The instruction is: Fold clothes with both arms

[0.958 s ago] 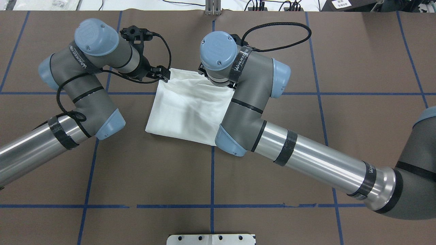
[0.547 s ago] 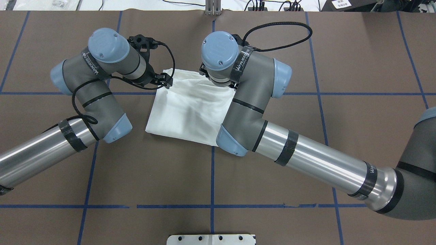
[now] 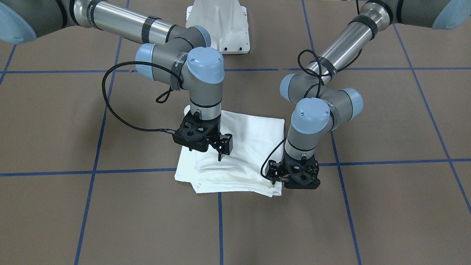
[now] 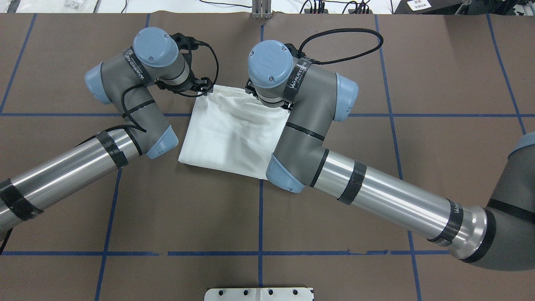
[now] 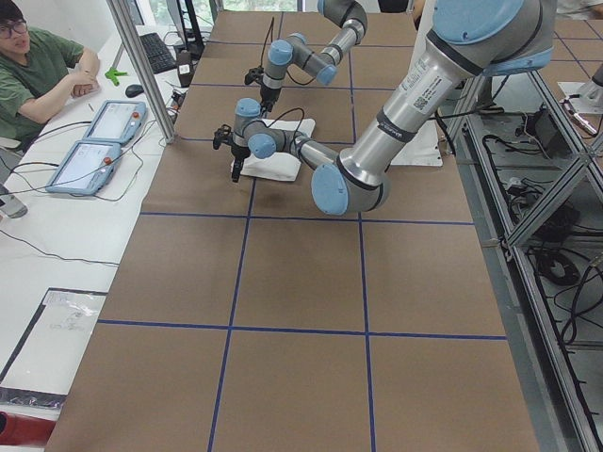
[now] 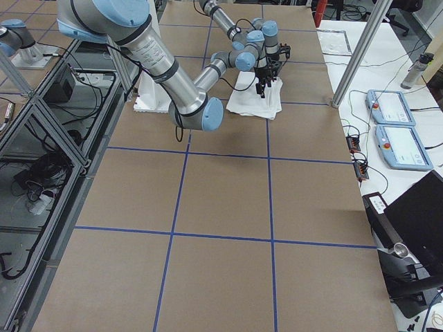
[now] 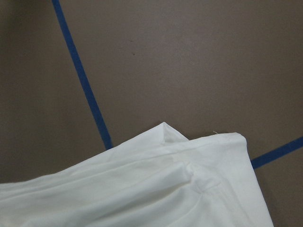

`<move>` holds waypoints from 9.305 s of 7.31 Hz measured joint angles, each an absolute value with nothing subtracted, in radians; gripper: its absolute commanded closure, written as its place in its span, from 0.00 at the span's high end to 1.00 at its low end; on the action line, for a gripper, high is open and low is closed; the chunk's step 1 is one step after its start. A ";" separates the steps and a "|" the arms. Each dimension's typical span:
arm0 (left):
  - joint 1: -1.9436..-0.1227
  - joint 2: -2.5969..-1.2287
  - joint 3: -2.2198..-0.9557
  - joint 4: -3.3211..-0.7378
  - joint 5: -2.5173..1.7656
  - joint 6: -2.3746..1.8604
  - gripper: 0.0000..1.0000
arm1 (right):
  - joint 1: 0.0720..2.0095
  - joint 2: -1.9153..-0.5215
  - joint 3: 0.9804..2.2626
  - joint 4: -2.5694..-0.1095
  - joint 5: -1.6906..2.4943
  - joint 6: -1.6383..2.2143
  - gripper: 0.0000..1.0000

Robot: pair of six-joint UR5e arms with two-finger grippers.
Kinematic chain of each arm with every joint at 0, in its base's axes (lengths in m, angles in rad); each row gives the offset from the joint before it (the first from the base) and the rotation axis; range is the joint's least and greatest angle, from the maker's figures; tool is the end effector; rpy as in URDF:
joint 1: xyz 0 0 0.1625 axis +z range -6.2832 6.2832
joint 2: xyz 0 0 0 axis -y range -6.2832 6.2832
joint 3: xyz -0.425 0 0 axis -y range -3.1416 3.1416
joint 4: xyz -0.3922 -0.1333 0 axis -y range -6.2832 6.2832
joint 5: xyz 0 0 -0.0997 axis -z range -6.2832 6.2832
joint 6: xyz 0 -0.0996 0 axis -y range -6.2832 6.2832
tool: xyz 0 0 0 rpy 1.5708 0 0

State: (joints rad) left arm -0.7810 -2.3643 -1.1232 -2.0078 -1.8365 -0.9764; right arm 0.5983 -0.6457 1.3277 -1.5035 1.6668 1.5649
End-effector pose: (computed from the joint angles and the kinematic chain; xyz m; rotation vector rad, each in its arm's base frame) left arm 0.5001 -0.6466 0.3254 0.2992 0.7611 -0.0721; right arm -0.5785 -0.5441 0.1757 0.1371 -0.7512 0.5278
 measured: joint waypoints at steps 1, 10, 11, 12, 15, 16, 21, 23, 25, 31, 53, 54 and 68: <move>-0.823 -2.383 -1.100 -2.008 -1.851 -0.977 1.00 | 0.598 -0.646 1.321 -1.501 1.665 1.564 1.00; -0.991 -2.311 -1.165 -2.025 -2.100 -0.741 1.00 | 0.609 -0.551 1.024 -1.321 1.579 1.670 0.65; -0.991 -2.310 -1.166 -2.024 -2.099 -0.743 1.00 | 0.608 -0.552 1.024 -1.322 1.579 1.670 0.39; -0.990 -2.310 -1.166 -2.024 -2.099 -0.747 1.00 | 0.607 -0.556 1.025 -1.323 1.581 1.669 0.15; -0.986 -2.310 -1.166 -2.023 -2.096 -0.752 1.00 | 0.601 -0.570 1.045 -1.340 1.585 1.664 0.00; -0.985 -2.310 -1.166 -2.023 -2.096 -0.752 1.00 | 0.601 -0.572 1.066 -1.370 1.586 1.655 0.00; -0.983 -2.305 -1.173 -2.023 -2.095 -0.754 1.00 | 0.602 -0.596 1.094 -1.455 1.493 1.552 0.00; -0.983 -2.304 -1.181 -2.023 -2.095 -0.755 1.00 | 0.610 -0.597 1.089 -1.469 1.467 1.454 1.00; -0.983 -2.299 -1.191 -2.022 -2.096 -0.752 1.00 | 0.631 -0.594 1.086 -1.470 1.488 1.379 1.00; -1.036 -2.134 -1.435 -1.939 -2.115 -0.622 1.00 | 0.849 -0.719 1.268 -1.507 1.951 1.033 1.00; -1.575 -1.549 -1.687 -1.550 -2.395 0.192 1.00 | 1.453 -1.727 1.873 -1.620 2.298 0.010 1.00; -1.575 -1.548 -1.690 -1.549 -2.392 0.192 1.00 | 1.457 -1.744 1.872 -1.587 2.300 0.015 1.00; -1.580 -1.490 -1.726 -1.548 -2.390 0.193 1.00 | 1.460 -1.766 1.878 -1.563 2.300 0.034 1.00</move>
State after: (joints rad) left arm -1.5800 -1.4903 -1.7259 -1.5478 -2.3900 0.1933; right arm 1.4603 -1.7655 1.8779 -1.5634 2.3004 0.0337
